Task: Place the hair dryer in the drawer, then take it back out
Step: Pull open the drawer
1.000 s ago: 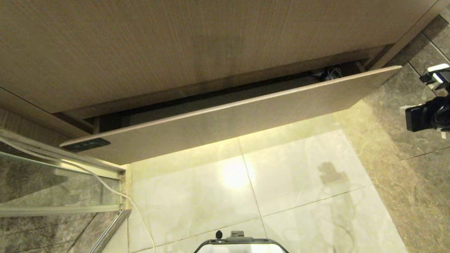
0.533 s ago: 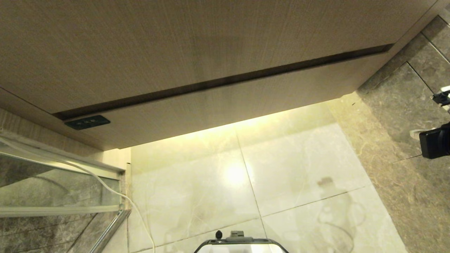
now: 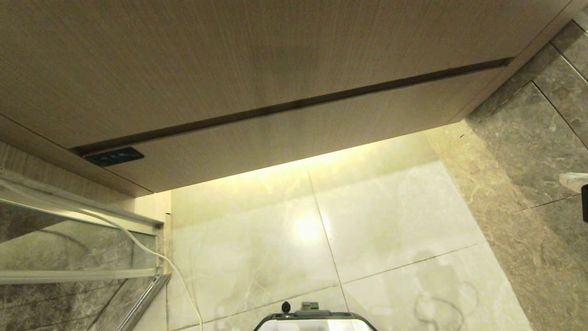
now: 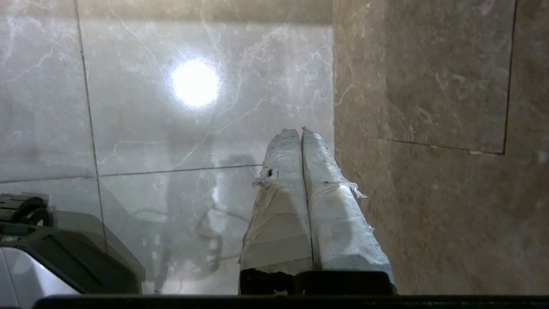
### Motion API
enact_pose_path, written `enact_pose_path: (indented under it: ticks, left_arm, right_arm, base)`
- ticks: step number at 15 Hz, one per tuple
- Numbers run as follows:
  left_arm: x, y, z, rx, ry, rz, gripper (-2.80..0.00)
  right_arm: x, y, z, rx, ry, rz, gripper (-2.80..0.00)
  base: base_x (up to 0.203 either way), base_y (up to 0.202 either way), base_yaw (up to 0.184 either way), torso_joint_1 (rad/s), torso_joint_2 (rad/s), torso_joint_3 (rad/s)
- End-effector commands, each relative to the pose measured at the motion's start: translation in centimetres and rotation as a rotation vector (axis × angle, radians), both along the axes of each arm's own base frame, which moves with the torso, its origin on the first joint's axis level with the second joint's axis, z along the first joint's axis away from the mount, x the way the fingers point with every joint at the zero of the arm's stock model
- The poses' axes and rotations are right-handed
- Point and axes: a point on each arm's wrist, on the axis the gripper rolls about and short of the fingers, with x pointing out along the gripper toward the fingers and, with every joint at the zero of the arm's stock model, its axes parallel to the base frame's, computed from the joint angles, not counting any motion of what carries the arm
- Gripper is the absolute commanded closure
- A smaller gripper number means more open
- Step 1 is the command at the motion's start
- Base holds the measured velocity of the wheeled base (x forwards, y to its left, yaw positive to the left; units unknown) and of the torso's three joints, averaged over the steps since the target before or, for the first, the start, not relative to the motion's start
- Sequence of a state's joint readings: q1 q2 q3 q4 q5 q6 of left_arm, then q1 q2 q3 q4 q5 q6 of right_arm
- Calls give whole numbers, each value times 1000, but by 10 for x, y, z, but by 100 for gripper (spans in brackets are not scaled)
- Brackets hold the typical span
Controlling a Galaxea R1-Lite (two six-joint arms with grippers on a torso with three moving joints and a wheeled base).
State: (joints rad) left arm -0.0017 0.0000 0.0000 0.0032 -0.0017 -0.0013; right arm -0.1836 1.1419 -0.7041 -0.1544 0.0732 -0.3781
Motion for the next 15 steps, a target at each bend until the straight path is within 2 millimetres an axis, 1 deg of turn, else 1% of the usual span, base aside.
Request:
enact_pose_path:
  ticks: [1, 4, 6, 10, 12, 13, 15]
  left_arm:
    - [0, 0, 0, 0, 0, 0, 0]
    - [0, 0, 0, 0, 0, 0, 0]
    - [0, 0, 0, 0, 0, 0, 0]
    - [0, 0, 0, 0, 0, -1, 0]
    - [0, 0, 0, 0, 0, 0, 0]
    - [0, 0, 0, 0, 0, 0, 0]
    - [0, 0, 0, 0, 0, 0, 0]
  right_arm:
    - [-19, 3, 4, -16, -30, -14, 0]
    - [-25, 4, 2, -17, -7, -19, 0]
    - [-25, 4, 2, -21, -5, -20, 0]
    - [-23, 4, 1, -19, 2, -20, 0]
    - [-23, 4, 0, -19, 3, -20, 0]
    - [-23, 4, 0, -19, 5, -20, 0]
    - [-23, 4, -1, -18, 7, -19, 0]
  base:
    - [0, 0, 0, 0, 0, 0]
    - [0, 0, 0, 0, 0, 0]
    - [6, 9, -121, 7, -2, 2]
    - [-1, 10, -205, 3, 3, 3]
    - [0, 10, -152, 0, 3, 6]
    - [-2, 2, -83, -1, 1, -2]
    - [0, 0, 0, 0, 0, 0]
